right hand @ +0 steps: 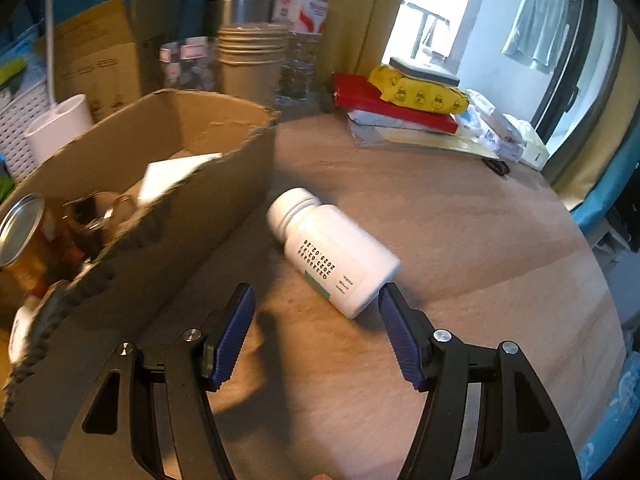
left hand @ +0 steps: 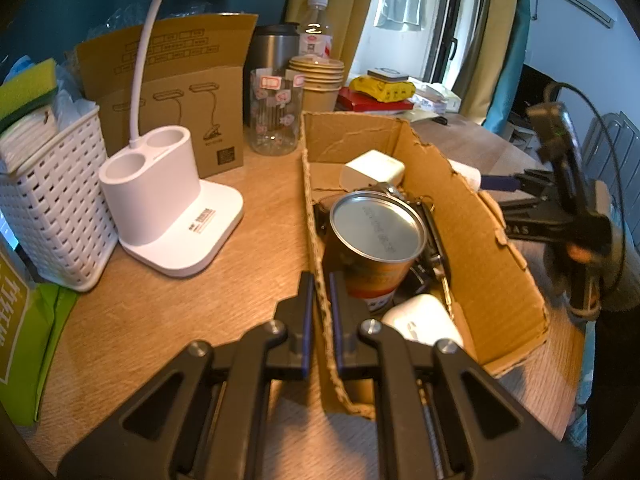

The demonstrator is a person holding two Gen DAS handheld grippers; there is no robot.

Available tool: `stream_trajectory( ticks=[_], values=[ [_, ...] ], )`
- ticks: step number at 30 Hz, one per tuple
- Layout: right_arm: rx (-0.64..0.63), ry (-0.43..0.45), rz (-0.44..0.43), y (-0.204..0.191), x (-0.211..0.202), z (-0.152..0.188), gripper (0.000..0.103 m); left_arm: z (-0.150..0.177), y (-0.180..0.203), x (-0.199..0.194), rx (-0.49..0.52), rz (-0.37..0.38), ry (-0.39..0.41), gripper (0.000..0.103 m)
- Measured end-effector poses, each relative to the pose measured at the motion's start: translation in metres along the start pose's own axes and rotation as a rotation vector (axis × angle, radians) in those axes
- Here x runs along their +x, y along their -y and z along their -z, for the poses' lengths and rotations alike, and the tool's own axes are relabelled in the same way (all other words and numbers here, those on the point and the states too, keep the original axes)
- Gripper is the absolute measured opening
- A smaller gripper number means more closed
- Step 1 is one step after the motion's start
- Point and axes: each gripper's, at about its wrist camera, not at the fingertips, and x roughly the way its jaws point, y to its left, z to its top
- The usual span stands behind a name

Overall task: Organize rigid objects
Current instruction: 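Close the right gripper around the white pill bottle, then carry the pill bottle with the right gripper and stand it in the box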

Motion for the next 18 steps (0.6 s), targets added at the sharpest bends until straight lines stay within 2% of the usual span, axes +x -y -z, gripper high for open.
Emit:
stream_trajectory(
  ticks=[4,7,9,14,17,18],
  values=[
    [-0.044,0.039,0.070,0.000,-0.003,-0.006,0.067,0.000,0.000,0.000,0.000,0.000,0.000,0.009],
    [-0.067,0.041,0.076,0.007,0.008,-0.013,0.068,0.000,0.000,0.000,-0.001,0.001,0.000,0.009],
    [-0.060,0.013,0.083,0.013,0.022,-0.015,0.068,0.000,0.000,0.000,0.000,0.001,0.000,0.009],
    [-0.024,-0.011,0.048,0.018,0.033,-0.014,0.067,0.000,0.000,0.000,0.000,0.000,0.000,0.009],
    [-0.015,-0.012,0.055,0.016,0.033,-0.013,0.055,0.000,0.000,0.000,0.000,0.000,0.000,0.009],
    [-0.014,-0.012,0.058,0.015,0.032,-0.013,0.055,0.000,0.000,0.000,0.000,0.000,0.000,0.009]
  ],
)
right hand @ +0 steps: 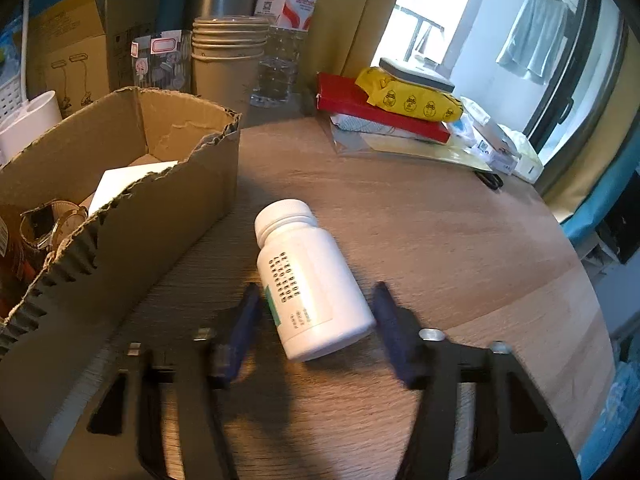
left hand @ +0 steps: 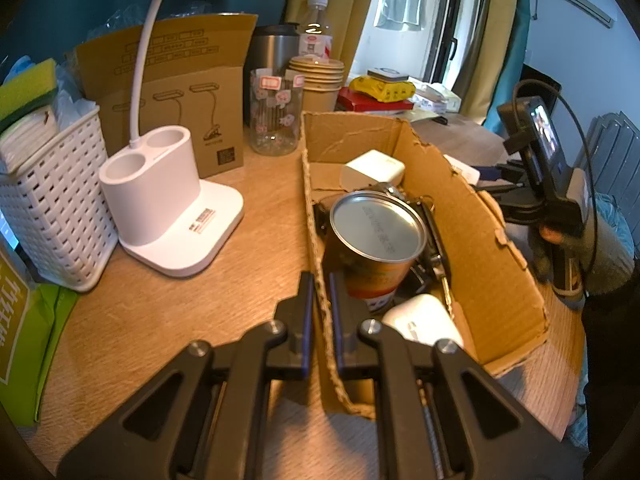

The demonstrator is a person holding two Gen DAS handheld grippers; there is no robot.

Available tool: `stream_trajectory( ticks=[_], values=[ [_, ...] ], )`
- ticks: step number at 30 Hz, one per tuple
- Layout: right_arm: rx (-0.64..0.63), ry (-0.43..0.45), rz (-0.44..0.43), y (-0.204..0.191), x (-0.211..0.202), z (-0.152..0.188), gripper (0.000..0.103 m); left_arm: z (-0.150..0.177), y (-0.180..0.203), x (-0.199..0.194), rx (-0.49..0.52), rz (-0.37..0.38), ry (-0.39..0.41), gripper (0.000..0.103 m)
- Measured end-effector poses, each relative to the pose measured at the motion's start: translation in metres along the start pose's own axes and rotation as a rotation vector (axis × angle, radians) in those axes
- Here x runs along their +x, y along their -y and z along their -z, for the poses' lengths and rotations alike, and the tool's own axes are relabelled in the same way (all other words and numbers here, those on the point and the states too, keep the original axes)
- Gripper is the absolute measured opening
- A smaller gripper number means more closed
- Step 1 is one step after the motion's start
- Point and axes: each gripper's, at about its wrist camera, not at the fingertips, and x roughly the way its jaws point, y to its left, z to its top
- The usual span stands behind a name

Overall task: Organize rigid objects
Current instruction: 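Carry the pill bottle with the right gripper and stand it in the box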

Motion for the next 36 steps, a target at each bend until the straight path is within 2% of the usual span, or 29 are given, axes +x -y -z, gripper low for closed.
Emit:
stream_trajectory(
  ticks=[15,30,36],
  values=[
    [0.062,0.107,0.032,0.002,-0.043,-0.007,0.048,0.000,0.000,0.000,0.000,0.000,0.000,0.009],
    [0.010,0.242,0.026,-0.021,-0.097,-0.032,0.047,0.000,0.000,0.000,0.000,0.000,0.000,0.009],
    [-0.013,0.283,-0.004,-0.033,-0.115,-0.041,0.047,0.000,0.000,0.000,0.000,0.000,0.000,0.009]
  ],
)
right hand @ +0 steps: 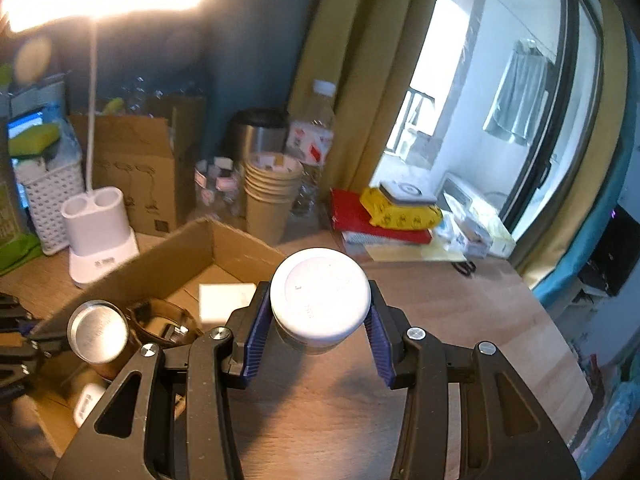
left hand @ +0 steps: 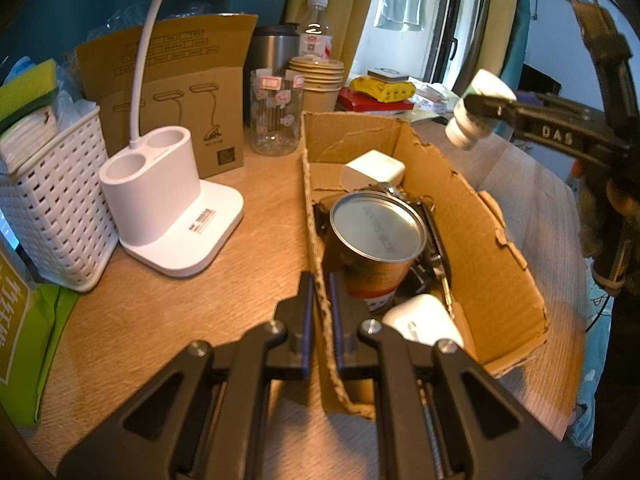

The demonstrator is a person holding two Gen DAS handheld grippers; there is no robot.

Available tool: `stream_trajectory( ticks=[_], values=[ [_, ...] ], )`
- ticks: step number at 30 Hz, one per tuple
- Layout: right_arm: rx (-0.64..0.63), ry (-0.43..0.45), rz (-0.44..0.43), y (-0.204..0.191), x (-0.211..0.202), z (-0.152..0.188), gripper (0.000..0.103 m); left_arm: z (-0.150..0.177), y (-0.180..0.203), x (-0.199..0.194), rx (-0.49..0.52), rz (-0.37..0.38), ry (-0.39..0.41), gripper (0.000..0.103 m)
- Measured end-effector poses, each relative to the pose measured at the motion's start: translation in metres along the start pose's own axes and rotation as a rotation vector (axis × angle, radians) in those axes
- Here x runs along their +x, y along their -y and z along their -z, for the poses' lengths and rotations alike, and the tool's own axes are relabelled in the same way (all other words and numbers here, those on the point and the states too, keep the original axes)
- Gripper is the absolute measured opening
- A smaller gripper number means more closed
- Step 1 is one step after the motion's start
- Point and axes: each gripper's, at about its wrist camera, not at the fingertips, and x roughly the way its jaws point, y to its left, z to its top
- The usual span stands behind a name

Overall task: Organize rigid objects
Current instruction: 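Carry the pill bottle with the right gripper and stand it in the box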

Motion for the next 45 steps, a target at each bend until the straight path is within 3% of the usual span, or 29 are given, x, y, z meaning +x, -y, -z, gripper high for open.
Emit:
stream_trajectory(
  ticks=[15,32,45],
  values=[
    [-0.098,0.038,-0.134,-0.058,0.004,-0.025,0.047,0.000,0.000,0.000,0.000,0.000,0.000,0.009],
    [-0.083,-0.070,-0.295,-0.077,0.047,-0.026,0.047,0.000,0.000,0.000,0.000,0.000,0.000,0.009],
    [-0.068,-0.154,-0.307,-0.082,0.076,-0.021,0.047,0.000,0.000,0.000,0.000,0.000,0.000,0.009]
  ],
)
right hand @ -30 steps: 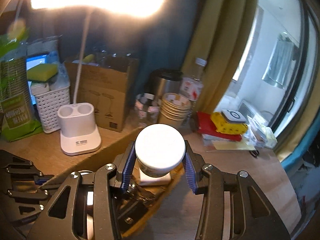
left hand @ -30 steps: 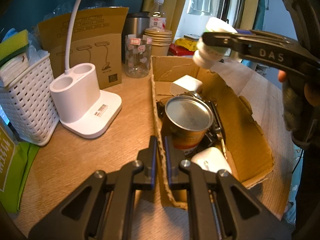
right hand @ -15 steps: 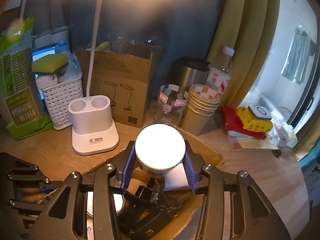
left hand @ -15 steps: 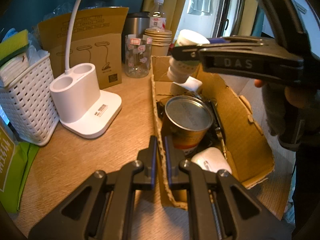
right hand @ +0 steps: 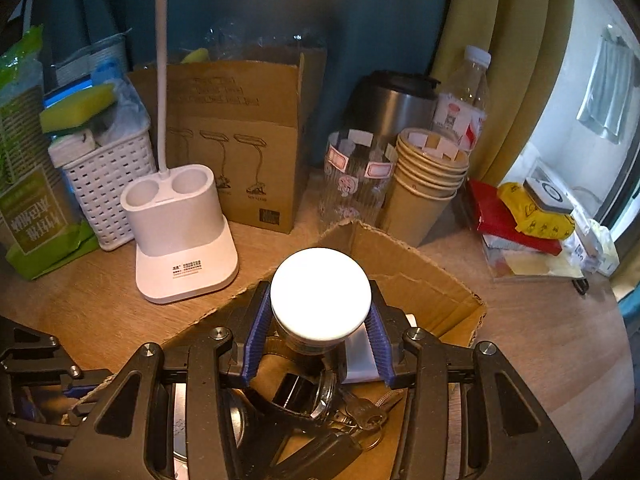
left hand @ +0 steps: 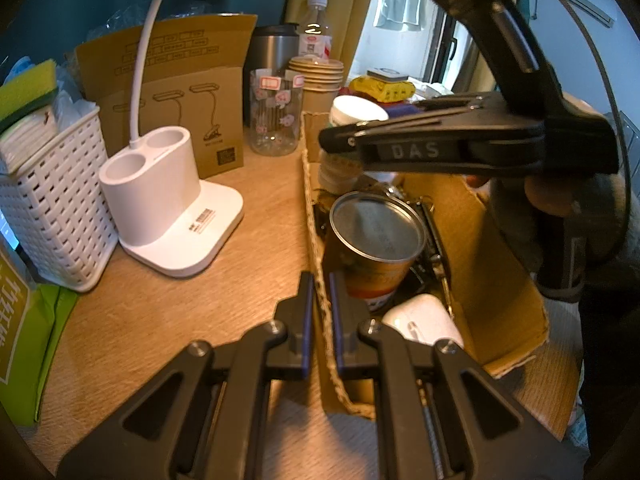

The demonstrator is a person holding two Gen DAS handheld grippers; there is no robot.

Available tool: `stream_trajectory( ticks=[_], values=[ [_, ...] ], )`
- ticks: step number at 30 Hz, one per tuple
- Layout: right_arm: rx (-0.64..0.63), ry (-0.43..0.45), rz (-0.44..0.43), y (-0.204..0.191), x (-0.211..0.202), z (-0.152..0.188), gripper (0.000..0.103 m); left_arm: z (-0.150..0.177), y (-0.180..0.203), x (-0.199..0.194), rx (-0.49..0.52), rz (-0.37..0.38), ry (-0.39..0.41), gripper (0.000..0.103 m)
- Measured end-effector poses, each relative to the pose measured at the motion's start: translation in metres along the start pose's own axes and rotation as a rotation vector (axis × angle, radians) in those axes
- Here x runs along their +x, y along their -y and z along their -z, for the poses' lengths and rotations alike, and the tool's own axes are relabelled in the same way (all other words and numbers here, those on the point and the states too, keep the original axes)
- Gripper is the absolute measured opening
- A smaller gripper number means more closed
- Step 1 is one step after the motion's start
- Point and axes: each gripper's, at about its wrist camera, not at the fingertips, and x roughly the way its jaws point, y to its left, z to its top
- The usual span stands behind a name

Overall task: Organize rigid objects
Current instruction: 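Carry the pill bottle with the right gripper and stand it in the box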

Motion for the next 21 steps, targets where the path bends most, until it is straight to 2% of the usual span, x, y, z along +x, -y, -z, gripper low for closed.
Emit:
stream_trajectory(
  ticks=[10,13,21],
  values=[
    [0.005,-0.018,0.011,0.000,0.004,0.000,0.049,0.000,0.000,0.000,0.000,0.000,0.000,0.009],
    [0.013,-0.013,0.021,0.003,0.004,0.000,0.058,0.000,0.001,0.000,0.000,0.000,0.000,0.009],
    [0.038,0.004,0.065,0.011,0.002,-0.001,0.061,-0.001,0.000,0.001,-0.001,0.000,0.000,0.009]
  ],
)
